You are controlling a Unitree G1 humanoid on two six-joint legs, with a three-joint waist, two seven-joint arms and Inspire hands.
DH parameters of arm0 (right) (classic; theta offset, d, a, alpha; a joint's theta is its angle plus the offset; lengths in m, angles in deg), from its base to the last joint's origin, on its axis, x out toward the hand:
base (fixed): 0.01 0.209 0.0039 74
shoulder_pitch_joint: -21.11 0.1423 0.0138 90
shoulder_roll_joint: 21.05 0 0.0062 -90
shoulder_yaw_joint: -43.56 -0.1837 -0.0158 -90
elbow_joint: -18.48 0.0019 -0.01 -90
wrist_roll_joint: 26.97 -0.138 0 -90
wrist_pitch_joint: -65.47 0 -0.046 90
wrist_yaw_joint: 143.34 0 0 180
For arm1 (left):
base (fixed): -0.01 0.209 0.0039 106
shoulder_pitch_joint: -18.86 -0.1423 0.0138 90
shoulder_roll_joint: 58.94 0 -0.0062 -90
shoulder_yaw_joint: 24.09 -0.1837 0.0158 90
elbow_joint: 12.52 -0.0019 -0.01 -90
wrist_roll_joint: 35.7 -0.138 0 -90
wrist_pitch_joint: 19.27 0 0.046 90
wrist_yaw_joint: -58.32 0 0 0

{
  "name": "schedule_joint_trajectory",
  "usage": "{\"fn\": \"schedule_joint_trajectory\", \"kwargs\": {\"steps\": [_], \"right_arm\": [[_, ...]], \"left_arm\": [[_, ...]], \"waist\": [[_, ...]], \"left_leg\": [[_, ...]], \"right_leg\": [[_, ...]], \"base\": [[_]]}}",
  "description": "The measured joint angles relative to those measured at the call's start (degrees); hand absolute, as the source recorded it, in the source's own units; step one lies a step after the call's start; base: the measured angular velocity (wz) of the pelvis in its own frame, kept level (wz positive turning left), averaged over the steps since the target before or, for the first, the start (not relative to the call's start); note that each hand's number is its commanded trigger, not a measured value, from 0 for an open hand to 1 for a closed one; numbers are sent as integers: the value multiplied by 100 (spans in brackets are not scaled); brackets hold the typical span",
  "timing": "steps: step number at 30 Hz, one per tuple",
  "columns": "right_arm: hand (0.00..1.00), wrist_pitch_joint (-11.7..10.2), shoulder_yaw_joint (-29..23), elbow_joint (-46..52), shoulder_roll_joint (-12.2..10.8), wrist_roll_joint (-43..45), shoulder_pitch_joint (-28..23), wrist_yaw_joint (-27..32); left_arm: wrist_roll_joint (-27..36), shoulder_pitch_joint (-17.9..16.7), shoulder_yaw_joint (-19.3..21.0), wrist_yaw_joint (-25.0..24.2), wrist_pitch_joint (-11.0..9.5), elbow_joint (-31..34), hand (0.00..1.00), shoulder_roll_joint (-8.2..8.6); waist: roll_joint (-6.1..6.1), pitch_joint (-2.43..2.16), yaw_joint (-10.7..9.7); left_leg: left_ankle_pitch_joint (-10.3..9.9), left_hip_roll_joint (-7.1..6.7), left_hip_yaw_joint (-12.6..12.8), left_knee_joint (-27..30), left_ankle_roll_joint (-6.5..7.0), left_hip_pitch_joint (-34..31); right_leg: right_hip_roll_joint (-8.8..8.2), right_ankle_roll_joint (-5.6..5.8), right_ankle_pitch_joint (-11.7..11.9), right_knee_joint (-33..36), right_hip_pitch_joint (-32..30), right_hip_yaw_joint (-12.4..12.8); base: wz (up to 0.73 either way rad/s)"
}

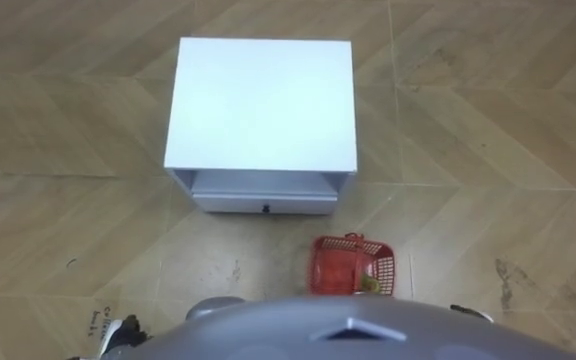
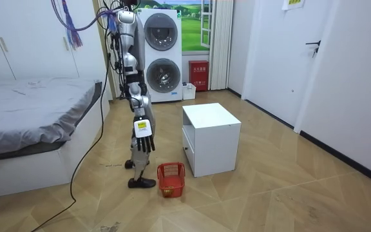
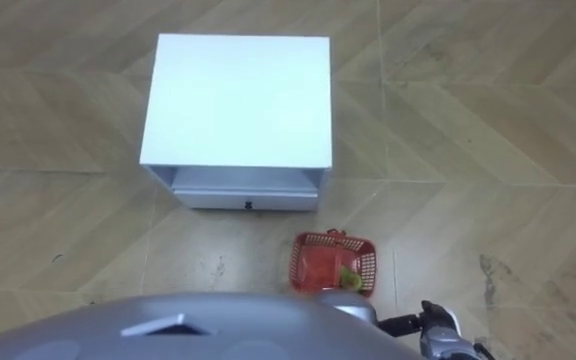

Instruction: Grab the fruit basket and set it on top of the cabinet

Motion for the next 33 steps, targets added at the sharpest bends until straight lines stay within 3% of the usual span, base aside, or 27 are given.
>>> {"fn": "schedule_joint_trajectory", "kwargs": {"steps": [1, 2, 4, 5, 6, 7, 8, 9, 10, 13, 16, 19, 20, 22, 23, 25, 26, 28, 29, 31, 32, 33], "right_arm": [[0, 25, 1, -9, 2, -20, 68, 0], [0, 30, 3, 1, 11, -41, 78, 9], [0, 28, -17, 5, 106, -133, 170, 21], [0, 72, -82, 1, 109, -120, 302, -2], [0, 54, -148, 22, 101, -97, 427, -30], [0, 29, -186, 41, 59, -199, 444, -23], [0, 42, -202, 36, 43, -318, 369, -23], [0, 89, -184, 25, 49, -506, 302, -20], [0, 66, -129, 43, 95, -676, 387, -5], [0, -99, -2, 46, 154, -1015, 937, -2], [0, -126, 132, 140, 182, -1221, 1341, -49], [0, -220, 458, 132, 164, -1646, 1618, -103], [0, -257, 547, 82, 143, -1774, 1673, -122], [0, -278, 585, -66, 145, -2006, 1655, -250], [0, -257, 585, -74, 145, -2061, 1618, -275], [0, -258, 702, -94, 179, -2242, 1600, -286], [0, -258, 719, -94, 191, -2269, 1587, -289], [0, -259, 735, -83, 200, -2313, 1569, -313], [0, -261, 735, -77, 200, -2315, 1566, -315], [0, -276, 735, -45, 198, -2354, 1533, -311], [0, -268, 735, -37, 210, -2351, 1524, -313], [0, -272, 757, 41, 258, -2363, 1533, -291]], "left_arm": [[11, 39, -1, -20, -12, -29, 0, -54], [16, 51, -1, -33, -32, -32, 0, -75], [9, 163, 19, -98, -160, -70, 0, -105], [2, 237, 205, -145, -258, -145, 0, -146], [2, 304, 371, -167, -320, -266, 0, -195], [8, 376, 443, -196, -332, -307, 0, -248], [8, 377, 431, -213, -346, -288, 0, -311], [41, 316, 398, -218, -344, -196, 0, -362], [211, 326, 351, -225, -318, -165, 0, -393], [598, 475, 303, -172, -199, -224, 0, -446], [805, 799, 175, -75, -237, -279, 0, -490], [1069, 1330, -71, 149, -349, -437, 0, -652], [1175, 1475, -117, 277, -383, -478, 0, -694], [1383, 1637, -443, 411, -496, -595, 0, -762], [1404, 1654, -504, 411, -520, -639, 0, -786], [1560, 1626, -802, 416, -543, -656, 0, -865], [1586, 1621, -839, 415, -547, -655, 0, -866], [1611, 1583, -986, 415, -595, -716, 0, -867], [1637, 1583, -1065, 420, -611, -774, 0, -873], [1821, 1574, -1278, 473, -688, -896, 0, -874], [1915, 1521, -1370, 510, -747, -907, 0, -877], [2009, 1438, -1429, 504, -776, -997, 0, -873]], "waist": [[-63, 43, -44], [-60, 38, -58], [-20, 25, -29], [-34, -10, 38], [46, -56, -21], [-13, -33, -75], [-81, -32, -50], [-280, -64, 171], [-396, -88, 371], [-487, -44, 465], [-539, -27, 466], [-616, 32, 481], [-675, 65, 524], [-700, 104, 467], [-714, 115, 471], [-748, 136, 482], [-756, 139, 474], [-789, 147, 458], [-784, 152, 453], [-838, 192, 376], [-902, 223, 346], [-686, 197, 446]], "left_leg": [[-88, -21, 10, 306, 134, -248], [-128, -33, 34, 438, 211, -361], [-147, -248, 8, 402, 346, -759], [-73, -246, 169, 517, 424, -1035], [-58, -105, 484, 697, 548, -1367], [-121, -82, 773, 865, 652, -1512], [-143, -154, 824, 897, 692, -1516], [-186, -320, 961, 939, 789, -1526], [-276, -365, 1098, 1162, 869, -1707], [-409, -356, 1142, 1906, 1007, -2563], [-512, -336, 1148, 2634, 1137, -3477], [-876, -308, 1178, 3982, 1258, -4679], [-1077, -290, 1245, 4573, 1266, -5079], [-1403, -271, 1265, 5776, 1370, -5775], [-1476, -249, 1273, 6043, 1398, -5928], [-1711, -126, 1299, 6989, 1381, -6555], [-1750, -108, 1317, 7171, 1382, -6684], [-1899, -88, 1368, 7773, 1090, -7023], [-1927, -92, 1384, 7879, 1015, -7076], [-1987, -179, 1420, 8153, 458, -7193], [-2043, -323, 1255, 8498, 223, -7327], [-2165, -421, 980, 8806, 523, -7462]], "right_leg": [[-34, -4, 5, 163, -138, 44], [-52, -4, 5, 227, -198, 93], [-73, 52, 35, 233, -435, 281], [-81, 152, 134, 163, -664, 362], [-64, 185, 199, 298, -873, 237], [-325, 147, -152, 1456, -1070, -106], [-483, 178, -289, 2087, -1071, -212], [-770, 244, -334, 3205, -1030, -186], [-906, 296, -265, 3943, -951, -131], [-944, 393, -15, 4601, -662, -137], [-928, 440, 4, 4654, -510, -159], [-910, 544, -46, 4784, -521, -75], [-960, 590, -119, 4978, -583, -10], [-970, 610, -1094, 6124, -815, 173], [-967, 579, -1247, 6449, -896, 212], [-972, 516, -1607, 7747, -1350, 346], [-977, 509, -1659, 8013, -1430, 360], [-1039, 473, -1765, 8868, -1597, 414], [-1058, 472, -1769, 9033, -1606, 417], [-1178, 468, -1770, 9418, -1624, 456], [-1320, 463, -1789, 9648, -1636, 465], [-1318, 476, -1825, 9957, -1660, 496]], "base": [[-6], [14], [2], [-12], [28], [72], [79], [23], [-8], [-7], [10], [17], [17], [31], [19], [7], [16], [23], [24], [21], [-28], [-57]]}}
